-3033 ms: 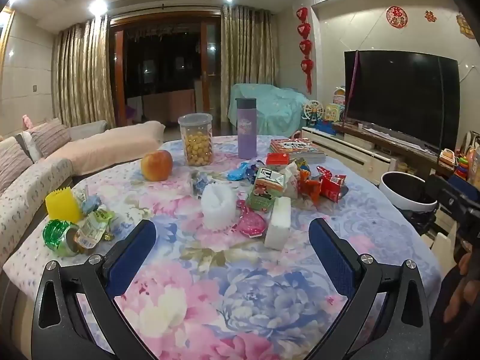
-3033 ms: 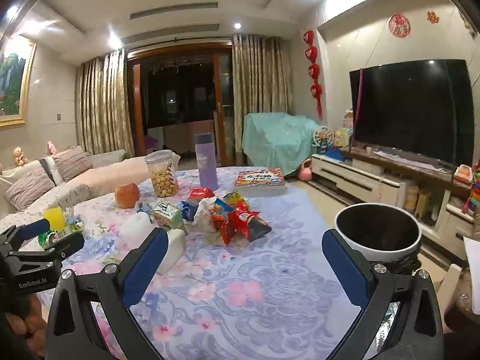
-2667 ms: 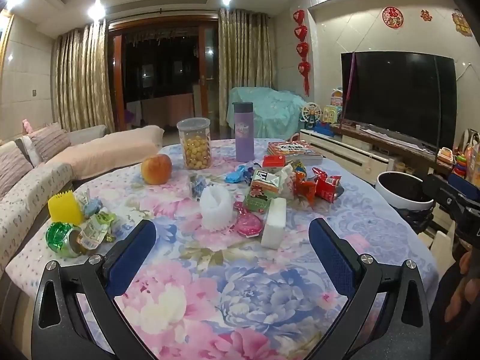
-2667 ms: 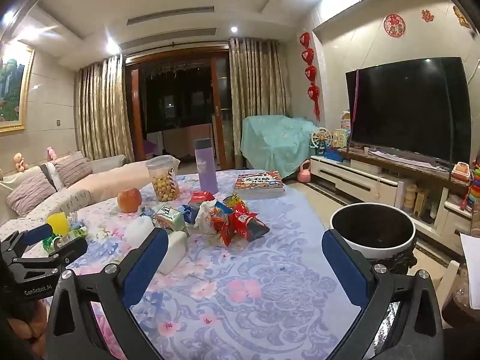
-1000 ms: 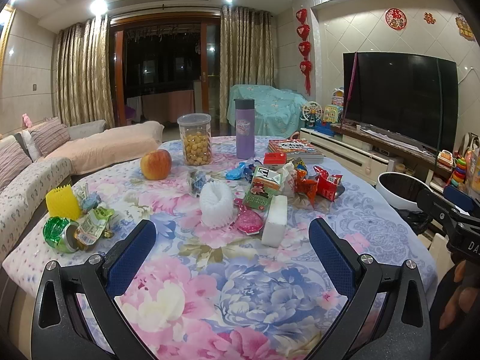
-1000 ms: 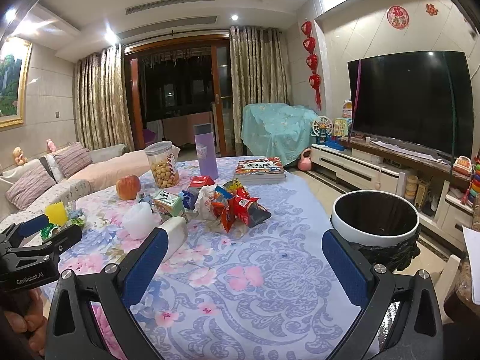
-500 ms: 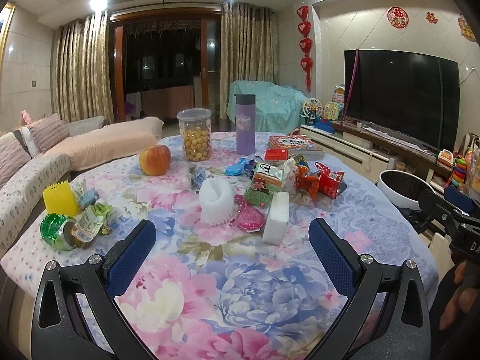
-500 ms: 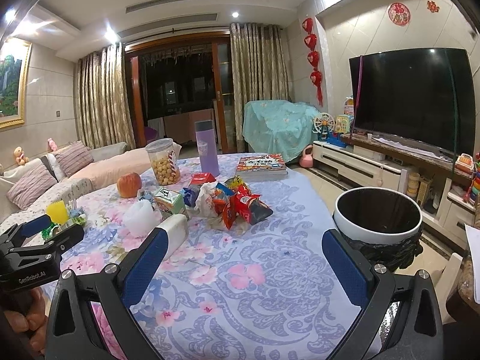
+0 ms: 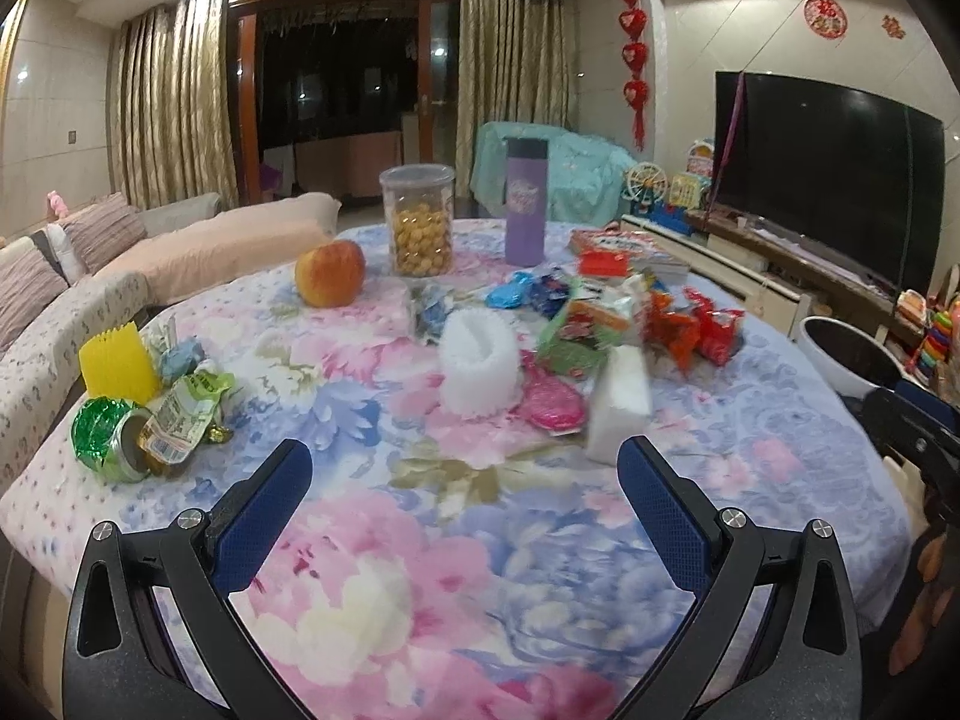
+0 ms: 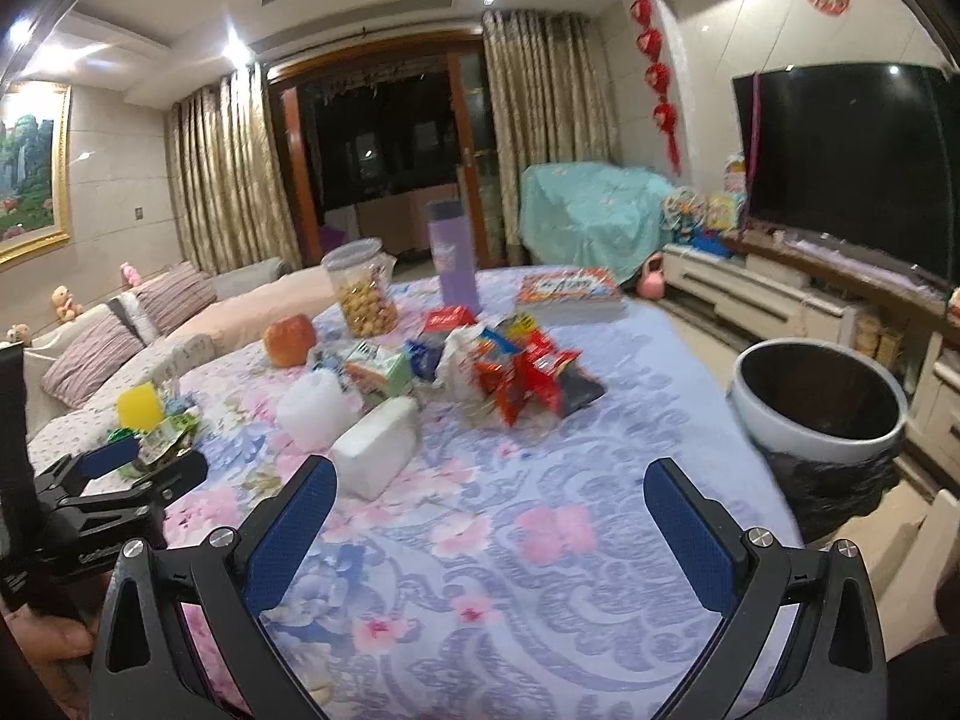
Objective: Collect trash
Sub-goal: 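Grasp the white plastic mesh with the left tool while the right tool grasps the white foam block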
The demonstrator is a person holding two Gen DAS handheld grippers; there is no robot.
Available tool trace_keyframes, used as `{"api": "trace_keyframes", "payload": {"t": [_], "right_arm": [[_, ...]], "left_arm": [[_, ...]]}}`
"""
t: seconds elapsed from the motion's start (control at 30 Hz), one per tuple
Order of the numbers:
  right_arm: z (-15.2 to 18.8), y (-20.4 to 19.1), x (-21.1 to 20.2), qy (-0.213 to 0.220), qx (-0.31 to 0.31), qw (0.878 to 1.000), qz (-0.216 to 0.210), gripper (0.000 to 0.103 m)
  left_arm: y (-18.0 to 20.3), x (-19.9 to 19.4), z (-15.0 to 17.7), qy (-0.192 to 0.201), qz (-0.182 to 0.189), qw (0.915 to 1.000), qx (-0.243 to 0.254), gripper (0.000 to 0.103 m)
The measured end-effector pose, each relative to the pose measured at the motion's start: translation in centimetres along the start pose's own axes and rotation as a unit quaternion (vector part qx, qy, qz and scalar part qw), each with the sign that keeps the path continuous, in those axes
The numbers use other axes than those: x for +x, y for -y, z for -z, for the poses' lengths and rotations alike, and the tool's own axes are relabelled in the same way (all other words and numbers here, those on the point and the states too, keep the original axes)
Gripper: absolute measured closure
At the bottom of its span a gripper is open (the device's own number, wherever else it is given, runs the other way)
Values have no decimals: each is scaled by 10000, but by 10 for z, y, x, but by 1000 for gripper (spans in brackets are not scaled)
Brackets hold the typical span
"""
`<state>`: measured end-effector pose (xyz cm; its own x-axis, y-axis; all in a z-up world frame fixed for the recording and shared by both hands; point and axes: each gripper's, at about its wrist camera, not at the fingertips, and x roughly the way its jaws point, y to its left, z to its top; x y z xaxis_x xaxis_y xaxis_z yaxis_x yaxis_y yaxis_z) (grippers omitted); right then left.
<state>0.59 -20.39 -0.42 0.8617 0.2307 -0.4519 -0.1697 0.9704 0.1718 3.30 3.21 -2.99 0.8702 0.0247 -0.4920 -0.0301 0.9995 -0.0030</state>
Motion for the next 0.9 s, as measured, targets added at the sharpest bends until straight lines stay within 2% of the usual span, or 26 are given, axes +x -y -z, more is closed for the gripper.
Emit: {"api": "trace_keyframes", "payload": {"t": [0.17,0.5,0.8,0.9], "right_arm": [[2,-12,21,-305,112,9989,-351,0],[-1,-41,74,-828,172,9935,-765,2],[1,-51,122,-1289,324,9864,-963,15],[4,-51,134,-1447,410,9832,-1034,23]], "left_arm": [[-21,22,-6,-123,103,9997,-193,0],[-32,74,-18,-576,412,9974,136,0],[-35,112,-29,-913,669,9934,171,1],[-31,121,-33,-960,727,9925,224,3]]}}
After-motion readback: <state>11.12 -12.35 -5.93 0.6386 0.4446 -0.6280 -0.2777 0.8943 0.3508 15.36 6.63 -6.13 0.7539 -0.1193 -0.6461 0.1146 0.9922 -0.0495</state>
